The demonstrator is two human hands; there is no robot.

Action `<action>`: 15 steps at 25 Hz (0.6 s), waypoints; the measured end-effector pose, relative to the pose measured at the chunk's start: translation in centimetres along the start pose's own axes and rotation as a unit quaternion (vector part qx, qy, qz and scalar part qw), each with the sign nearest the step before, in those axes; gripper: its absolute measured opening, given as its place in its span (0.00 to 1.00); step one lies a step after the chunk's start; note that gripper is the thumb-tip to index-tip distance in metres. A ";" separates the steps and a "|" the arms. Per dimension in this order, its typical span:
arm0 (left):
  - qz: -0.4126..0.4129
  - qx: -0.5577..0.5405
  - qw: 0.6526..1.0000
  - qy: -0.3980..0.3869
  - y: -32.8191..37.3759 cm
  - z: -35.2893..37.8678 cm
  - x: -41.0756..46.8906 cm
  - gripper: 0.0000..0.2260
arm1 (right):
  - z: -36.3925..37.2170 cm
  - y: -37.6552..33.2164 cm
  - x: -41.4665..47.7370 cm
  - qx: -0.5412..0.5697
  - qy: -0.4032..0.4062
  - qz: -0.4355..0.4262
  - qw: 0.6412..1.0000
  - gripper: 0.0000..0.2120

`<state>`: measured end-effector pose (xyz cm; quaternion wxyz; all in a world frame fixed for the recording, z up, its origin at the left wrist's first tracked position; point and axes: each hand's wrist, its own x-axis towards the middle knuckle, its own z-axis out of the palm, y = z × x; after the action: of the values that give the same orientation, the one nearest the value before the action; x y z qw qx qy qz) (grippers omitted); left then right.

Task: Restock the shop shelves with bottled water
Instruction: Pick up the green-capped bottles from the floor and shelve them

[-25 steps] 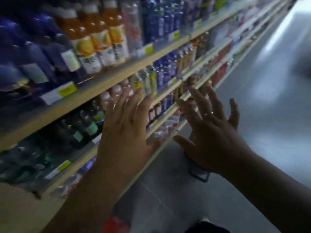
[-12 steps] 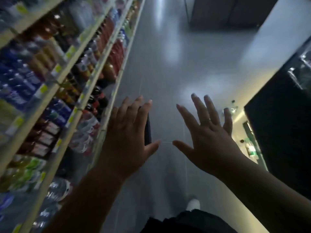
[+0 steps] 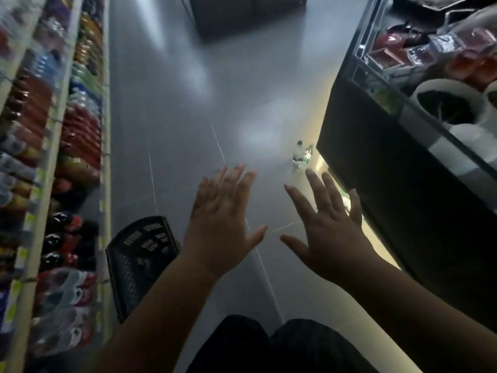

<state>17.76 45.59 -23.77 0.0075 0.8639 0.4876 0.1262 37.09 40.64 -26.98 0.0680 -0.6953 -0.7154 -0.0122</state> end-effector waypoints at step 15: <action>0.166 -0.167 0.954 -0.187 -2.9 19.6 25.4 0.37 | 13.3 10.0 13.5 0.041 -0.052 0.310 0.948 0.42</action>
<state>32.21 70.74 -37.76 0.2215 0.9273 0.2989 0.0418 45.62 55.91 -39.37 0.0598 -0.8790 -0.4671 0.0748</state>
